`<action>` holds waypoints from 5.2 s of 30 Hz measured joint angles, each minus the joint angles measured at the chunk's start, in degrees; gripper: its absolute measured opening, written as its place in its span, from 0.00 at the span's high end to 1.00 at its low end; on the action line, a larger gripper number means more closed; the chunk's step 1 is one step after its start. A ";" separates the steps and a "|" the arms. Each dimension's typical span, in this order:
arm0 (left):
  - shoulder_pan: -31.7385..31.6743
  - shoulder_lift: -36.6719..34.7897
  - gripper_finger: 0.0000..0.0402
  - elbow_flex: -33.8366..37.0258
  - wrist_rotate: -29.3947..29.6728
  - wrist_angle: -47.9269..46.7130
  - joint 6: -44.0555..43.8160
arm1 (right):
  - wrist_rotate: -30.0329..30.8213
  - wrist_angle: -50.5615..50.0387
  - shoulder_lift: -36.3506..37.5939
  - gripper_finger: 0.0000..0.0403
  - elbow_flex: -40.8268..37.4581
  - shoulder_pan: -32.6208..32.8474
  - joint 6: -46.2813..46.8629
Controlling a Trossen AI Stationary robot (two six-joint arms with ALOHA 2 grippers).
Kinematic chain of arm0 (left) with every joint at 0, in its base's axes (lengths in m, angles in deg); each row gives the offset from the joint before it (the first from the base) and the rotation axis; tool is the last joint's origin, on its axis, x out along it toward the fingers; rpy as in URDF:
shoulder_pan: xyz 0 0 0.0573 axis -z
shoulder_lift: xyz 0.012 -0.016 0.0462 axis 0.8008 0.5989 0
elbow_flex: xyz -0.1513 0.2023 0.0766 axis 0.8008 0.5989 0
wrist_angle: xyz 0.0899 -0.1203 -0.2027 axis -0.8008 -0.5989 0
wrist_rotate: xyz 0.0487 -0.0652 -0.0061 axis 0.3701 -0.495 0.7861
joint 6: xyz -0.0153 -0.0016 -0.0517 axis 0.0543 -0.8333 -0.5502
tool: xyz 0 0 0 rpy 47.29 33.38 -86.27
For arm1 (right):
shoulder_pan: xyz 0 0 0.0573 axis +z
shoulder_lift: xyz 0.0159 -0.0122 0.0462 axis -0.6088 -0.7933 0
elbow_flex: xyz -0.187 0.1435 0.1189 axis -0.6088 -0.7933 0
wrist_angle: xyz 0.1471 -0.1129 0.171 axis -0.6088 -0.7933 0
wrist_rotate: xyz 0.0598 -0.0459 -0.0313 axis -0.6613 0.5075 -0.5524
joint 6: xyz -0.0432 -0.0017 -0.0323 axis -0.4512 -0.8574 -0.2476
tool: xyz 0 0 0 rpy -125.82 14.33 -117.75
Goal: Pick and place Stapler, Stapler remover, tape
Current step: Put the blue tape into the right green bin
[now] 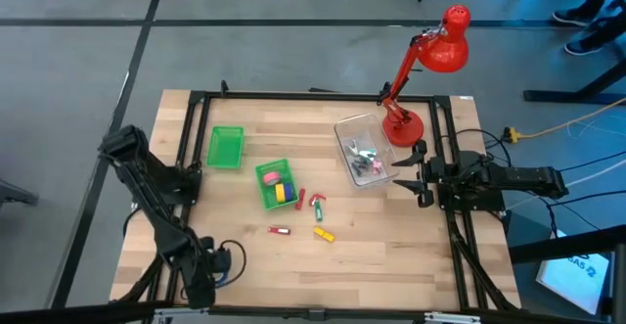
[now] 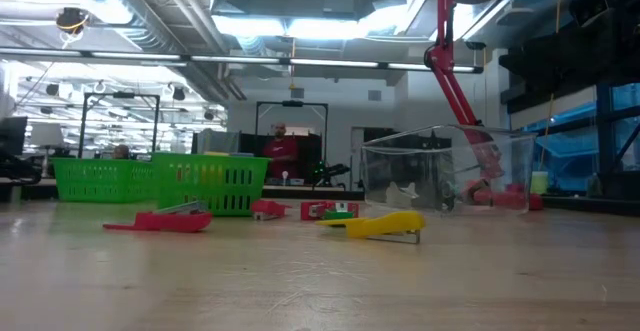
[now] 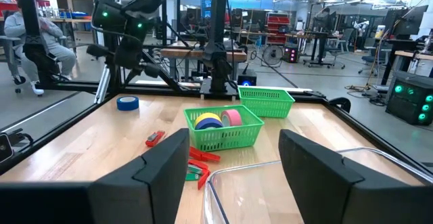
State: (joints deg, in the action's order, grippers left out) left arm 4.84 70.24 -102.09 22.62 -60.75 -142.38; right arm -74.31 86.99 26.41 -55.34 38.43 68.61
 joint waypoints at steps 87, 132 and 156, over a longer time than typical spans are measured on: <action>-10.00 8.42 0.91 0.72 15.40 -2.18 22.39 | 0.00 0.02 0.01 0.42 0.00 -0.01 0.00; -57.92 -6.43 0.91 -5.81 4.50 -2.46 52.16 | 0.00 0.00 0.01 0.42 0.00 -0.01 -0.02; -74.13 4.43 0.79 -5.81 -23.95 -7.65 62.01 | 0.00 0.00 0.01 0.42 0.00 -0.01 0.00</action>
State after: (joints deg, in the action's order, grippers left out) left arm -69.29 74.67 -107.90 -1.33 -68.40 -80.36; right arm -74.31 86.99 26.43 -55.34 38.41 68.61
